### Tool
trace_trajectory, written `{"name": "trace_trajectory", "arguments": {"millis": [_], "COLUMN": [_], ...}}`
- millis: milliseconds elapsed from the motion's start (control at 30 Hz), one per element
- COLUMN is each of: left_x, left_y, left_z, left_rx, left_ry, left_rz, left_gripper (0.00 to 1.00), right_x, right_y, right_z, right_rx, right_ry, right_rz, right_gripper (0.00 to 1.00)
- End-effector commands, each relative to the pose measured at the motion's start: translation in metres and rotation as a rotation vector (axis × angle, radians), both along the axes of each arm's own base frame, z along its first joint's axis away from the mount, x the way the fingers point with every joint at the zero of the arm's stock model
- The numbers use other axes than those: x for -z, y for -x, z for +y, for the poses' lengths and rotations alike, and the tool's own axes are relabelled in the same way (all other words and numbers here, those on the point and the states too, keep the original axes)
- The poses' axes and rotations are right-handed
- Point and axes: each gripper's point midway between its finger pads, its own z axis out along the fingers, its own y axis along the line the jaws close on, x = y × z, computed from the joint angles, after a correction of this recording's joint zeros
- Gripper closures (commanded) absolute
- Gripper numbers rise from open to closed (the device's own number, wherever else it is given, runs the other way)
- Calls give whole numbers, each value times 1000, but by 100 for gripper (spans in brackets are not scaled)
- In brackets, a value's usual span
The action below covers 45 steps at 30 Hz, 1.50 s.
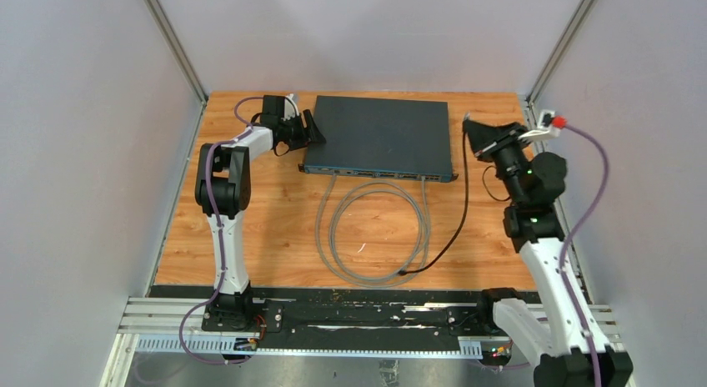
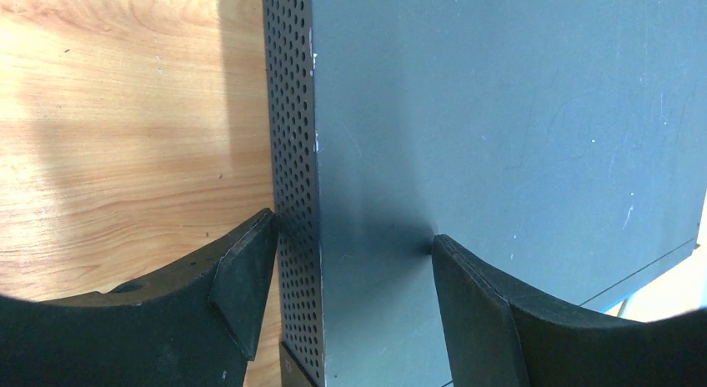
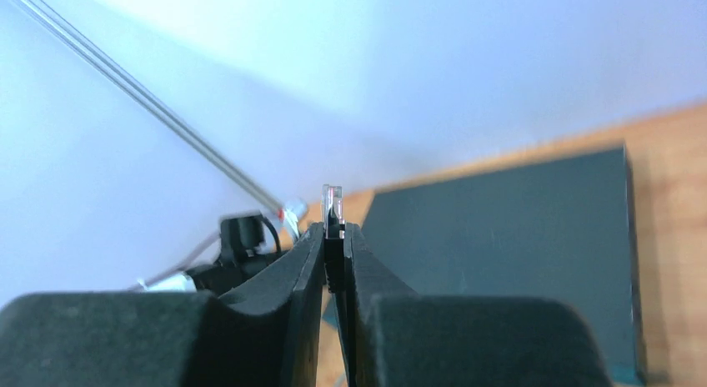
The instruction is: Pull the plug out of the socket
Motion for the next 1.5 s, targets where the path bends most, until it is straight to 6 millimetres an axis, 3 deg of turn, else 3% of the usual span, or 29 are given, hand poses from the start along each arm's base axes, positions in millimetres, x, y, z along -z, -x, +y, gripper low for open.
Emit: {"name": "trace_trajectory", "arguments": {"millis": [0, 67, 167, 233, 467, 733, 900, 1000, 1267, 1467], "left_x": [43, 43, 41, 39, 39, 38, 41, 39, 40, 42], "left_y": [20, 20, 20, 19, 20, 20, 21, 21, 22, 22], "left_z": [11, 11, 12, 13, 17, 18, 17, 17, 17, 17], "left_rx": [-5, -3, -3, -3, -6, -6, -5, -5, -5, -3], "left_ry": [-69, -72, -81, -87, -110, -115, -111, -112, -109, -113], "left_rz": [123, 121, 117, 113, 107, 103, 110, 106, 106, 107], "left_gripper": [31, 31, 31, 31, 31, 31, 31, 31, 31, 32], "right_x": [-42, -74, -106, -117, -120, -179, -186, -161, -83, -11], "right_y": [19, 20, 9, -4, -66, -117, -158, -188, -245, -253], "right_z": [-20, -22, -32, -42, -95, -184, -221, -229, -253, -263], "right_rx": [105, 119, 165, 201, 243, 583, 720, 711, 676, 639], "right_ry": [158, 184, 253, 296, 328, 352, 420, 484, 574, 602], "right_rz": [11, -29, -44, -38, 39, -104, -128, -94, 9, 151], "right_gripper": [100, 100, 100, 100, 100, 100, 100, 100, 100, 100]}}
